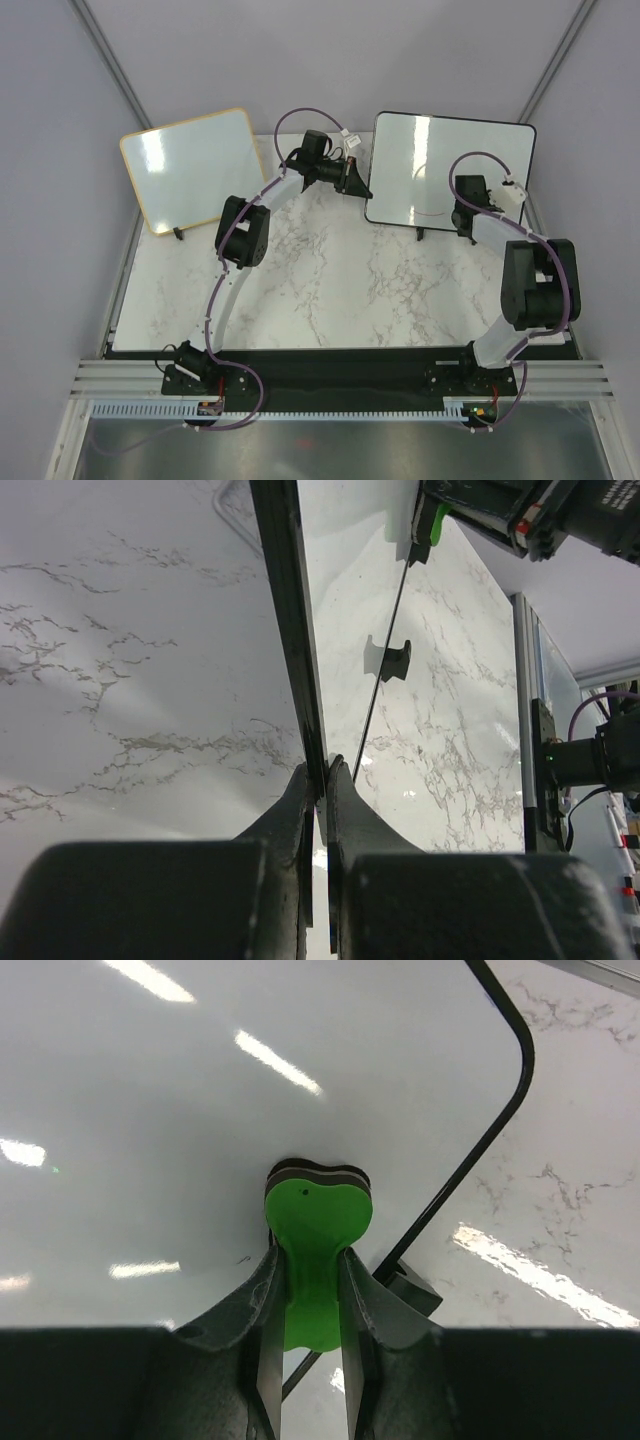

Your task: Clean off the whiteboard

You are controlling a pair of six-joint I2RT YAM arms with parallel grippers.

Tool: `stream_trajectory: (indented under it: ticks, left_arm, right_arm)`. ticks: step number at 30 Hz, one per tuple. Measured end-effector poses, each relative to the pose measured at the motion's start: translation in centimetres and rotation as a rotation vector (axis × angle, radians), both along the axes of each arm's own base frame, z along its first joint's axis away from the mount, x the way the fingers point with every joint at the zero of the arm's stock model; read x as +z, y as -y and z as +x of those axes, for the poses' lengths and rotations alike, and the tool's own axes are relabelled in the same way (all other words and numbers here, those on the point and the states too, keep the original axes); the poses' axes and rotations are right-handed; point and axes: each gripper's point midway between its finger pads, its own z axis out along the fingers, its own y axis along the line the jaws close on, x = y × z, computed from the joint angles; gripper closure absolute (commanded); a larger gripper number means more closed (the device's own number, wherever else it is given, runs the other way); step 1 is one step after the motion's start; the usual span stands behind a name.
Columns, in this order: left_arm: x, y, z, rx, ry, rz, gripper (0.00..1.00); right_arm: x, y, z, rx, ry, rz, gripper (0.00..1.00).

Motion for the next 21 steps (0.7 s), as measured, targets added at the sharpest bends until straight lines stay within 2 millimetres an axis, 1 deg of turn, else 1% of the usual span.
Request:
stream_trajectory:
  ticks: [1,2,4,6,9,13,15,18,21]
  left_arm:
    - [0.0,0.0,0.0,0.000,0.000,0.000,0.98]
    - [0.0,0.0,0.0,0.000,0.000,0.000,0.98]
    - [0.0,0.0,0.0,0.000,-0.001,0.000,0.98]
    - [0.0,-0.1,0.0,0.001,-0.002,0.001,0.98]
    - [0.0,-0.2,0.1,0.002,-0.001,0.001,0.98]
    - [-0.1,-0.4,0.3,0.006,0.001,0.002,0.98]
    - [-0.1,-0.5,0.3,0.007,0.000,0.003,0.98]
    - [-0.1,-0.5,0.3,0.007,0.000,0.003,0.98]
    - [-0.1,-0.4,0.3,0.006,0.001,0.003,0.98]
  right_arm:
    - [-0.7,-0.2,0.0,-0.009,-0.007,0.007,1.00]
    - [-0.9,-0.3,0.1,-0.027,-0.003,-0.002,1.00]
    - [-0.8,-0.8,0.3,-0.038,-0.003,-0.025,1.00]
    - [-0.7,-1.7,0.5,-0.034,-0.010,-0.050,1.00]
    - [-0.6,-4.2,1.0,0.015,-0.024,-0.085,1.00]
    - [-0.4,-8.3,1.9,0.102,-0.005,-0.064,1.00]
    - [-0.5,-9.6,2.0,0.124,0.005,-0.040,1.00]
    - [-0.5,-10.0,2.0,0.124,0.014,-0.027,1.00]
    - [-0.4,-9.5,2.0,0.112,0.018,-0.011,1.00]
